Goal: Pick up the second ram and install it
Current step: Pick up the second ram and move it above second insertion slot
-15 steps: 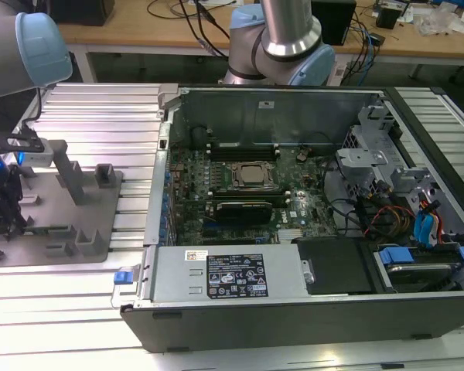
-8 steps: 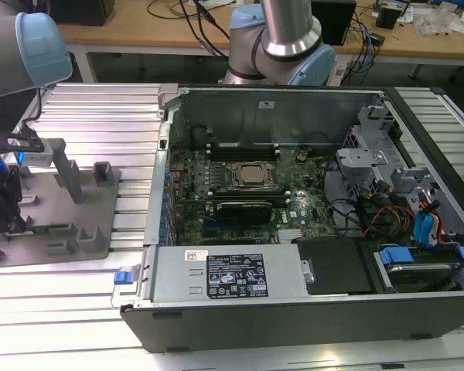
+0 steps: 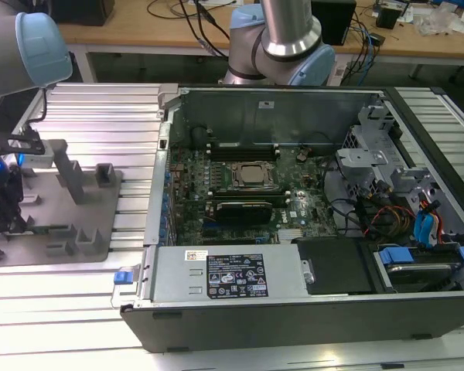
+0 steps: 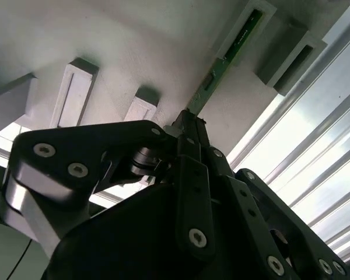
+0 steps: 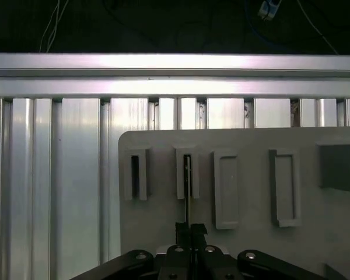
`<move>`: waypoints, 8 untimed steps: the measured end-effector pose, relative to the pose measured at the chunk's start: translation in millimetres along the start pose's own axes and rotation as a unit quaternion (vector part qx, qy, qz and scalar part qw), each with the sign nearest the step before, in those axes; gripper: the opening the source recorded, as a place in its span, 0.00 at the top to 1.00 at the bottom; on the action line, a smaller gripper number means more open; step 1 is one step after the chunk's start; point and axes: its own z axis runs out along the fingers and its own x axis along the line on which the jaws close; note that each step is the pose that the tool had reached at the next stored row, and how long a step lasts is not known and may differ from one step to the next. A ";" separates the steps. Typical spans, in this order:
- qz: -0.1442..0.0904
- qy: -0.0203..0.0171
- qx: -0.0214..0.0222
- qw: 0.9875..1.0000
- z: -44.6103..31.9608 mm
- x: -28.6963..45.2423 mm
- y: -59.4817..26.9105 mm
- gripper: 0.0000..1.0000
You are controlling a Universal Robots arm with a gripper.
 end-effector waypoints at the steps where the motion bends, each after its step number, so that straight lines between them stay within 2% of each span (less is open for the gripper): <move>1: 0.000 0.000 0.000 1.000 0.0 0.0 0.0 0.91; 5: -0.009 0.000 0.000 1.000 -0.6 0.0 0.0 0.91; 8: -0.009 0.000 0.000 1.000 -11.9 -0.1 0.5 0.91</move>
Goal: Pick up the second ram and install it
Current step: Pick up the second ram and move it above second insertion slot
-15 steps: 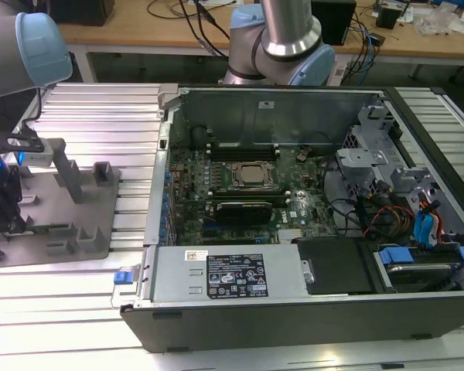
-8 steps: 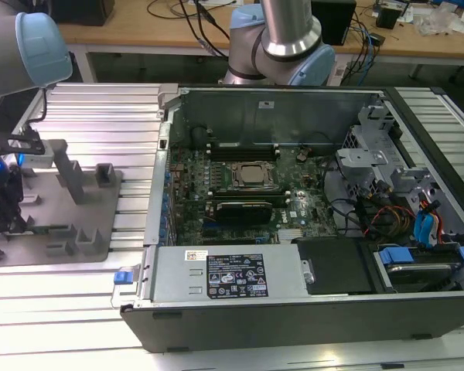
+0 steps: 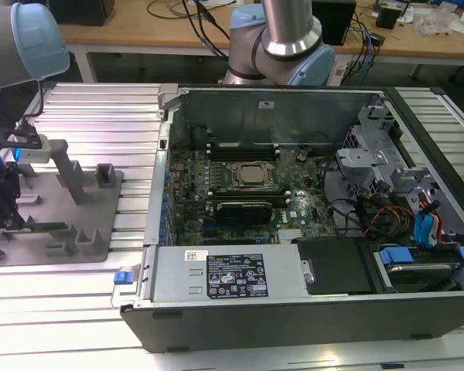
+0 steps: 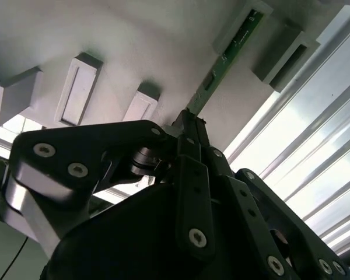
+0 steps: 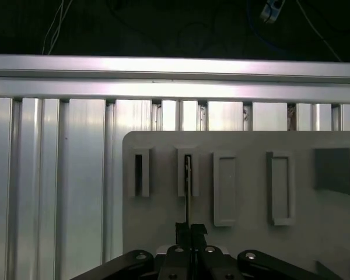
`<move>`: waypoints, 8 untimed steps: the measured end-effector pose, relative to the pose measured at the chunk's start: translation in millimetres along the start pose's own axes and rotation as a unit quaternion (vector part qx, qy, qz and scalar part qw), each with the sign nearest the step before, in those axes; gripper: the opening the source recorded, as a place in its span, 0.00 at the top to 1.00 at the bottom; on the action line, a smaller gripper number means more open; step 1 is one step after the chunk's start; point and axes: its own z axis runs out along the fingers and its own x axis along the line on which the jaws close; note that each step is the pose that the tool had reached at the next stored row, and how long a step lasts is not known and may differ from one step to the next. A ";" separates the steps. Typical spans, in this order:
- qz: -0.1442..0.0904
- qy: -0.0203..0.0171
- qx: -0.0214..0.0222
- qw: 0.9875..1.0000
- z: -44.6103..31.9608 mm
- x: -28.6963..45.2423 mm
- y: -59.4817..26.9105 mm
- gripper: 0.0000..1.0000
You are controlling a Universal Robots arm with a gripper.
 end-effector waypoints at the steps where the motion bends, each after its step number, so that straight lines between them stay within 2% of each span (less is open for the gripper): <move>1: 0.000 0.000 0.000 1.000 -1.4 0.0 0.1 0.91; 3: 0.000 0.000 0.000 1.000 -4.3 -0.1 0.2 0.91; 8: 0.000 0.000 0.000 1.000 -18.0 -0.3 0.8 0.91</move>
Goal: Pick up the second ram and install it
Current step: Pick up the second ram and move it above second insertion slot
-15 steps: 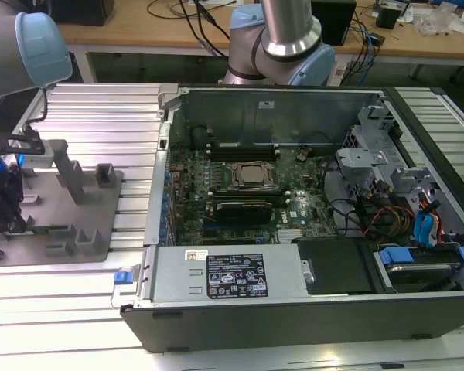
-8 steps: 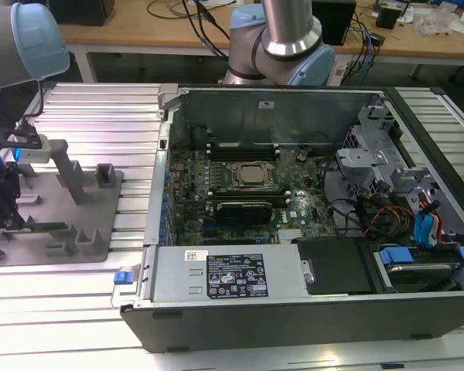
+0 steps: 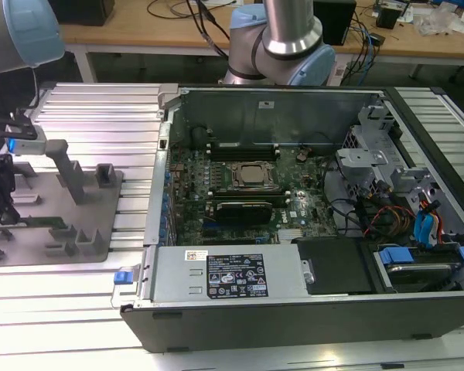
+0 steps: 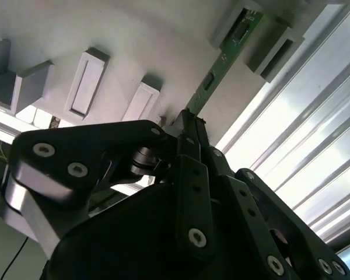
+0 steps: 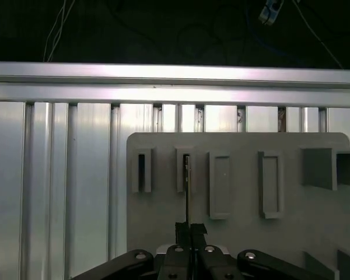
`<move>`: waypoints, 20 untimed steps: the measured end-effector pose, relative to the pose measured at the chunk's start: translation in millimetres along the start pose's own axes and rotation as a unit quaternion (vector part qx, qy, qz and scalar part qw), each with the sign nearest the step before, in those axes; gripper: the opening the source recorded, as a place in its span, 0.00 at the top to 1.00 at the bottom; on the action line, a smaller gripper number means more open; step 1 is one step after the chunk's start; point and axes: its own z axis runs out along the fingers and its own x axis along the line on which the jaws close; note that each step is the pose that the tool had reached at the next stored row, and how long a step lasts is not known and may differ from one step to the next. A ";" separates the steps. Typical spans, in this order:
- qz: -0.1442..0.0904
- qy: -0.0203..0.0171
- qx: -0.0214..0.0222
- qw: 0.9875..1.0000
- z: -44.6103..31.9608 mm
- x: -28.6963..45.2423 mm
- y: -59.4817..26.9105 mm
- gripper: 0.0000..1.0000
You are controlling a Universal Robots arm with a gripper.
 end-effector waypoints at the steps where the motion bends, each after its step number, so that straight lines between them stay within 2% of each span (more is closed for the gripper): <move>1: 0.000 0.000 0.000 1.000 -3.9 -0.1 0.1 0.91; 4: 0.000 0.000 0.000 1.000 -9.3 -0.2 0.4 0.91; 6: 0.000 0.000 0.000 1.000 -16.7 -0.4 0.7 0.91; 8: 0.000 0.000 0.000 1.000 -20.7 -0.4 0.9 0.91; 10: 0.000 0.000 0.000 1.000 -30.2 -0.6 1.3 0.91; 15: 0.000 0.000 0.000 1.000 -35.0 -0.6 1.5 0.91; 20: 0.000 0.000 0.000 1.000 -35.5 -0.6 1.5 0.91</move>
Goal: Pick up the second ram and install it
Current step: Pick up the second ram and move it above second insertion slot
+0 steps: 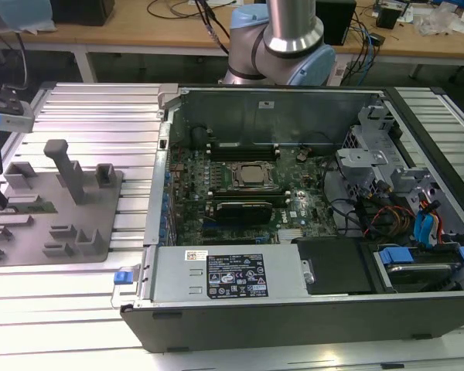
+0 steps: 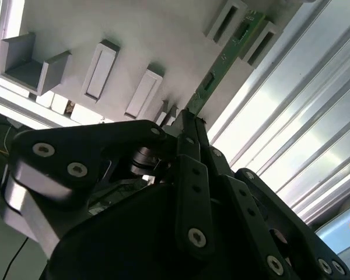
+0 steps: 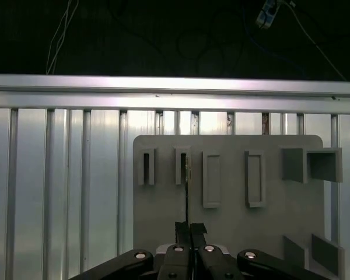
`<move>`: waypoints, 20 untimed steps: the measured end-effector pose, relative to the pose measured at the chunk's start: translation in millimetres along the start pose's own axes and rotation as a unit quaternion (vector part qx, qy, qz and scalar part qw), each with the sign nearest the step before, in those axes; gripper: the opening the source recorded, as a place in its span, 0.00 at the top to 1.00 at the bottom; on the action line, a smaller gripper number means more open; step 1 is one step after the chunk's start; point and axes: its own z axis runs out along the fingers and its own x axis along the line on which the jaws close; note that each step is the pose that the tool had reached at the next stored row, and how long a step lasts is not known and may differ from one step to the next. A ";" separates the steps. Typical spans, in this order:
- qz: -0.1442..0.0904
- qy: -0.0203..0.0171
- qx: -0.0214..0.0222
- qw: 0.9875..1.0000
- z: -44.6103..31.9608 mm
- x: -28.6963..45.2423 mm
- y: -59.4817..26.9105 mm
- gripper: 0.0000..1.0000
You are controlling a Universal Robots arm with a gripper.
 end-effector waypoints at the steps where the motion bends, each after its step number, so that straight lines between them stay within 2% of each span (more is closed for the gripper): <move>1: 0.000 0.000 0.000 1.000 0.0 0.0 0.0 0.91; 3: 0.000 0.000 0.000 1.000 -2.9 0.0 0.1 0.91; 9: 0.000 0.000 0.000 1.000 -22.5 -0.3 1.0 0.91; 11: 0.000 0.000 0.000 1.000 -25.7 -0.4 1.1 0.91; 14: 0.000 0.000 0.000 1.000 -37.4 -0.5 1.6 0.91; 20: 0.000 0.000 0.000 1.000 -55.1 -0.7 2.4 0.91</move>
